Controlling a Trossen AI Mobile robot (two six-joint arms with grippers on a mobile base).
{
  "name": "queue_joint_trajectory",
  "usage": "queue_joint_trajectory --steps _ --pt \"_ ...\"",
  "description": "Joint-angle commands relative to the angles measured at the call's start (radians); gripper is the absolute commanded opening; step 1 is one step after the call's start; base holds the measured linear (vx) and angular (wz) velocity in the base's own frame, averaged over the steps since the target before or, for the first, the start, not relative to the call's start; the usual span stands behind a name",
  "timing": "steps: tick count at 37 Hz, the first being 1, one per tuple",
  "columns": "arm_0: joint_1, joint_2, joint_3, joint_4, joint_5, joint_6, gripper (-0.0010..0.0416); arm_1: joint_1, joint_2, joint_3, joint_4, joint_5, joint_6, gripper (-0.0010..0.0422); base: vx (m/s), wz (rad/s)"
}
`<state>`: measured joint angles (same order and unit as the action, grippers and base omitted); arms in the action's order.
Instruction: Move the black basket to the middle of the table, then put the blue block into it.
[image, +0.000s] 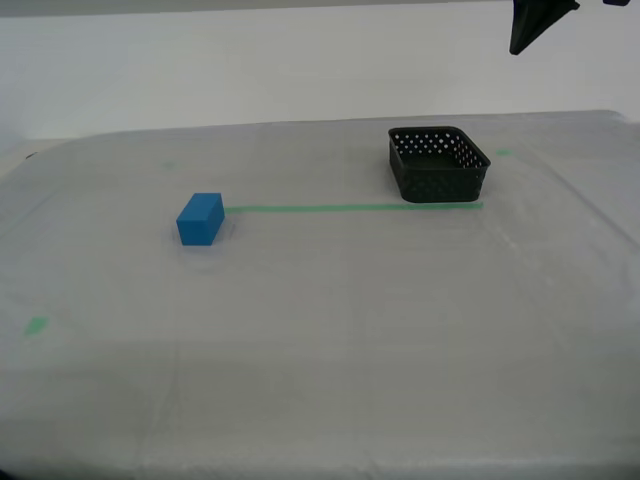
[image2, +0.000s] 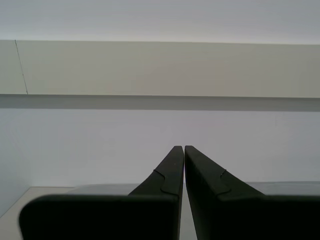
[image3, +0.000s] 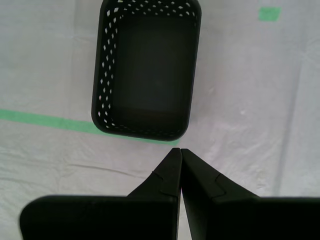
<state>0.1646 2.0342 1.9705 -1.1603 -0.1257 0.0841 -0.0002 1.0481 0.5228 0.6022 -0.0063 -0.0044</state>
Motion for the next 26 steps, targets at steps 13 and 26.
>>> queue_joint_trajectory --steps 13,26 --pt "0.012 0.024 0.063 -0.027 0.125 0.033 0.0 0.0 0.0 0.001 0.005 0.0 0.002 0.0 0.0 0.0" --pt "0.012 0.024 0.06 -0.029 0.124 0.034 0.0075 0.0 0.0 0.0 0.005 -0.001 0.002 0.0 0.0 0.0"
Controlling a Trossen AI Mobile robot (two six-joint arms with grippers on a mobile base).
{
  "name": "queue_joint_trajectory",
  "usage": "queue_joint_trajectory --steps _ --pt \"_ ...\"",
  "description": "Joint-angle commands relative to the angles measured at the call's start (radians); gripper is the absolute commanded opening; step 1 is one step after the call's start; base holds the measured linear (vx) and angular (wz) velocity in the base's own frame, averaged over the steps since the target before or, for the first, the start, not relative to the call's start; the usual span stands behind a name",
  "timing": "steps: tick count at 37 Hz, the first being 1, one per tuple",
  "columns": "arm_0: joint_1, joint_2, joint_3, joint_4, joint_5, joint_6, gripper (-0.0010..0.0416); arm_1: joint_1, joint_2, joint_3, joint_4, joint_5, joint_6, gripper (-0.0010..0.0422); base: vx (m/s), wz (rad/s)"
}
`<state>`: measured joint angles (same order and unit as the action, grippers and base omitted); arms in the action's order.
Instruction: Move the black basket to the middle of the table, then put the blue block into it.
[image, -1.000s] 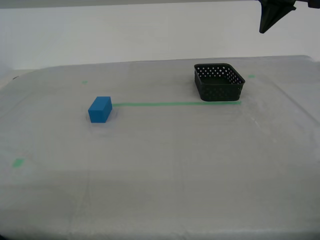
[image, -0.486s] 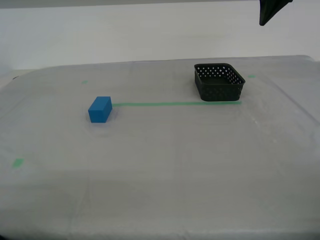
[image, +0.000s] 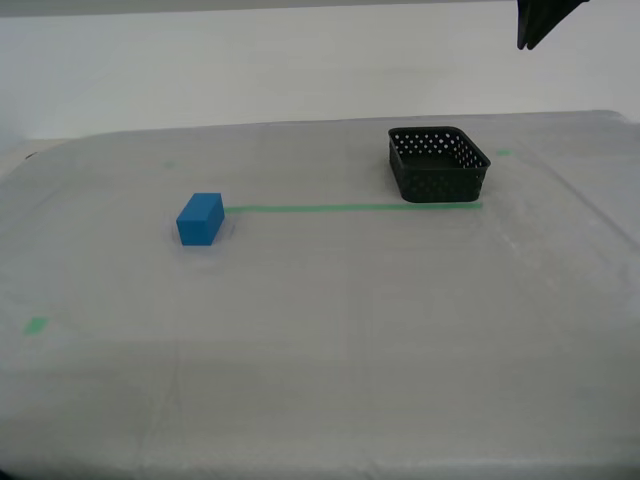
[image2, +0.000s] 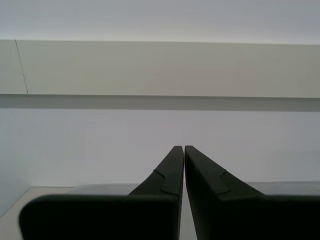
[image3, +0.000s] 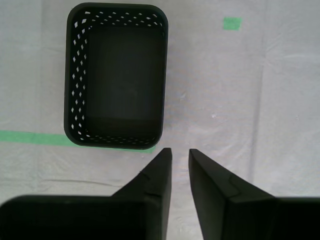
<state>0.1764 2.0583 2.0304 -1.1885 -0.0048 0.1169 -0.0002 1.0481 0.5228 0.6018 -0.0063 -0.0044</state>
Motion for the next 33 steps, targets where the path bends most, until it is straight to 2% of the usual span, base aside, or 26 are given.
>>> queue_joint_trajectory --steps 1,11,23,24,29,33 --pt "0.0 0.0 0.0 -0.001 0.003 -0.002 0.0085 0.0 0.0 0.0 0.005 -0.001 0.002 0.0 0.0 0.0" --pt "0.0 0.0 0.0 0.007 0.006 -0.013 0.0204 0.0 0.0 0.0 0.005 0.0 0.002 0.0 0.0 0.0" --pt "0.001 0.0 0.005 0.007 0.005 -0.013 0.0403 0.0 0.0 0.0 0.005 -0.001 0.002 0.0 0.0 0.0" --pt "0.001 0.0 0.005 0.007 0.003 -0.013 0.0409 0.0 0.0 0.0 0.005 -0.001 0.002 0.0 0.0 0.0" --pt "0.001 0.0 0.005 0.039 0.001 -0.012 0.0373 0.0 0.0 0.0 0.006 -0.001 0.002 0.0 0.0 0.0" --pt "0.001 0.0 0.018 0.047 -0.002 -0.005 0.0382 0.0 0.0 0.0 0.005 -0.001 0.002 0.0 0.0 0.0"
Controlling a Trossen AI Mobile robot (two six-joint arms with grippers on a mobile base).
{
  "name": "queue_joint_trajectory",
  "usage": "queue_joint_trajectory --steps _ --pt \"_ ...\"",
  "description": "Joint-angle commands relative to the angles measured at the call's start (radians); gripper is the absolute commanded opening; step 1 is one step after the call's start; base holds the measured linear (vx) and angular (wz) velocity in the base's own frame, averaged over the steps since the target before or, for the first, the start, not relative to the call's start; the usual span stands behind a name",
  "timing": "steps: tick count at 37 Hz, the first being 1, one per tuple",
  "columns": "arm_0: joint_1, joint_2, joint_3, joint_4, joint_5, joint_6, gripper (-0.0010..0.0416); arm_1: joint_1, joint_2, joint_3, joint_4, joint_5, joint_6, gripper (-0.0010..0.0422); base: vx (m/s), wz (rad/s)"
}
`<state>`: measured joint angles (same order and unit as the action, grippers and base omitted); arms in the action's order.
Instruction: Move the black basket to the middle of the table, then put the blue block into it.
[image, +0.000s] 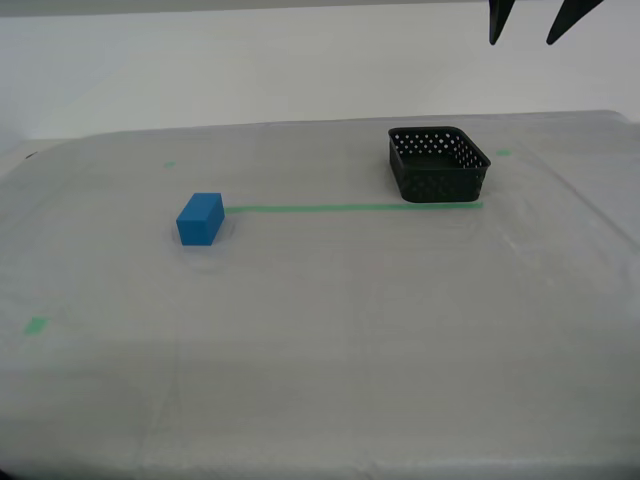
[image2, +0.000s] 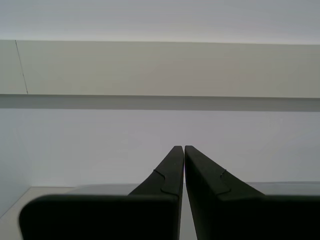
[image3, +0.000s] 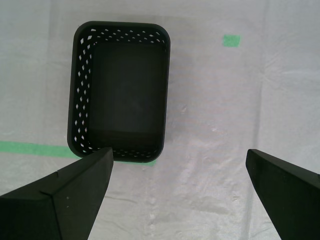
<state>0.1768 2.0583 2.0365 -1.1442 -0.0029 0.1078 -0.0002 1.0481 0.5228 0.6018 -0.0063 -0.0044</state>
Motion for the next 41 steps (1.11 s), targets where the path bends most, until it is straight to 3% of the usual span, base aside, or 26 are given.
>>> queue_joint_trajectory --steps 1,3,24,41 --pt "0.001 0.0 0.016 0.003 -0.004 0.005 0.0389 0.0 0.0 0.0 0.005 -0.001 0.002 0.0 0.0 0.0" --pt "0.001 0.0 0.026 0.003 -0.004 0.005 0.0405 0.0 0.0 0.0 0.005 0.0 0.002 0.0 0.0 0.0" --pt "-0.002 0.0 0.081 0.024 0.005 0.008 0.04 0.0 0.0 0.0 0.005 0.0 0.002 0.0 0.0 0.0" --pt "0.005 0.266 0.321 -0.106 -0.009 0.0 0.04 0.0 0.0 0.001 0.005 -0.001 0.002 0.0 0.0 0.0"
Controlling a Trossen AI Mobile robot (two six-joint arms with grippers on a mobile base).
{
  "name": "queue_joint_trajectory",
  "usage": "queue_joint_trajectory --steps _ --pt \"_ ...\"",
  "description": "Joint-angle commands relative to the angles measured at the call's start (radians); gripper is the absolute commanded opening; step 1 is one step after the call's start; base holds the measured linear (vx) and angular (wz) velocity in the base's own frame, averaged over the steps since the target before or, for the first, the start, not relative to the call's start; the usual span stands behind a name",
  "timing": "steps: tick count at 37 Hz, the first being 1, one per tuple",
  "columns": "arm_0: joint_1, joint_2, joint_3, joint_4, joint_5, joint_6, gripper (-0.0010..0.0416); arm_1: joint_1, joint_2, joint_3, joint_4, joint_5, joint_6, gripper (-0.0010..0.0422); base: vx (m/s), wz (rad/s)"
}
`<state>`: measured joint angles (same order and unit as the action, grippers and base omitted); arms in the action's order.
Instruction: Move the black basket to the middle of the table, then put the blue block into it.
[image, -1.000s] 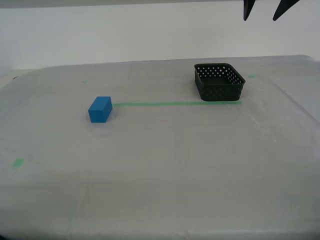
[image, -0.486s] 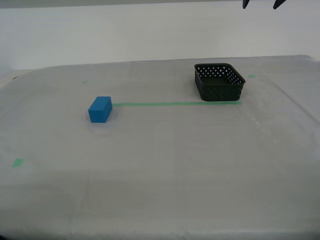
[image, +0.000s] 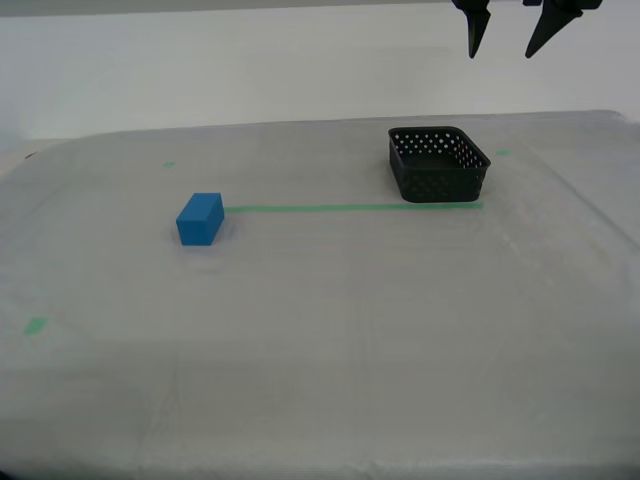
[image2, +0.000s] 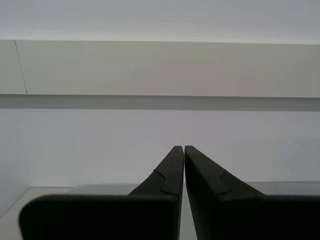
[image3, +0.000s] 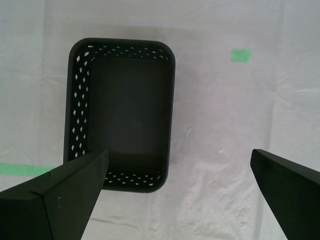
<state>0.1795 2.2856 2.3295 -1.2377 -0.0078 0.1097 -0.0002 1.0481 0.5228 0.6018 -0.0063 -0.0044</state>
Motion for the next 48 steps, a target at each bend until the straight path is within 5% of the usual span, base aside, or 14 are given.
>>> queue_joint_trajectory --steps 1,17,33,48 --pt "0.002 0.039 0.016 0.003 -0.01 -0.002 0.04 0.0 0.0 0.0 0.005 -0.001 0.002 0.0 0.0 0.0" --pt "0.003 0.076 -0.105 0.113 -0.018 0.006 0.04 0.0 0.0 0.0 -0.001 -0.001 0.002 0.0 0.0 0.0" --pt "0.009 0.244 -0.105 0.172 -0.02 0.007 0.04 0.0 0.0 0.001 -0.002 -0.001 0.002 0.0 0.0 0.0" --pt "0.012 0.294 -0.111 0.297 0.006 0.047 0.04 0.0 0.0 0.0 -0.002 -0.001 0.002 0.0 0.0 0.0"
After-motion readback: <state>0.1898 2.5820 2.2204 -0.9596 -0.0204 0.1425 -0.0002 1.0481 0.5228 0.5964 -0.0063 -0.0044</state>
